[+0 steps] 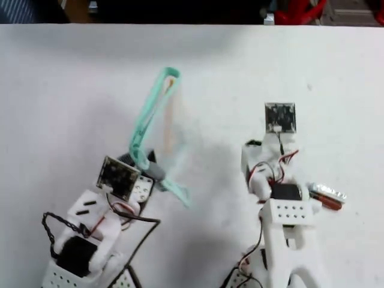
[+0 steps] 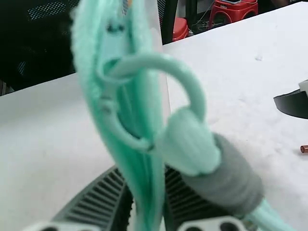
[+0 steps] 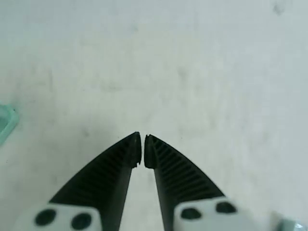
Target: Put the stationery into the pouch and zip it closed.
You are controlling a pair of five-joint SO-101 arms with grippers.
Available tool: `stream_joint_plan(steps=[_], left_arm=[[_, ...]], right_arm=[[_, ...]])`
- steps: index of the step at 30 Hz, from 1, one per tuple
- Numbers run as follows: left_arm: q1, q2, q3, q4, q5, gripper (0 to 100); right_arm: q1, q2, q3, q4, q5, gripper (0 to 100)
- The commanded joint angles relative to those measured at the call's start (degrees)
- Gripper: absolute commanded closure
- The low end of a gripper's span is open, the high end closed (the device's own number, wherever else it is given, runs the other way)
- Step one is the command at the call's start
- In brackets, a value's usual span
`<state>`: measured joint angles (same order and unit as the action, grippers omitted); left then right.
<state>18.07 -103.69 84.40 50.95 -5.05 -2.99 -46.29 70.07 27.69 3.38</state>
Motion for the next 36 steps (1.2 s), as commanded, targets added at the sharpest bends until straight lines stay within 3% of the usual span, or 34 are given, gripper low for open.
stream_joint_plan(steps=[1, 36], left_arm=[[-0.13, -0.48, -0.35, -1.49, -0.7, 97], [-0.13, -0.48, -0.18, -2.2, -0.88, 97]], right_arm=[[-0.04, -1.1, -0.35, -1.1, -0.18, 98.1], [-0.04, -1.01, -0.26, -1.01, -0.18, 98.1]])
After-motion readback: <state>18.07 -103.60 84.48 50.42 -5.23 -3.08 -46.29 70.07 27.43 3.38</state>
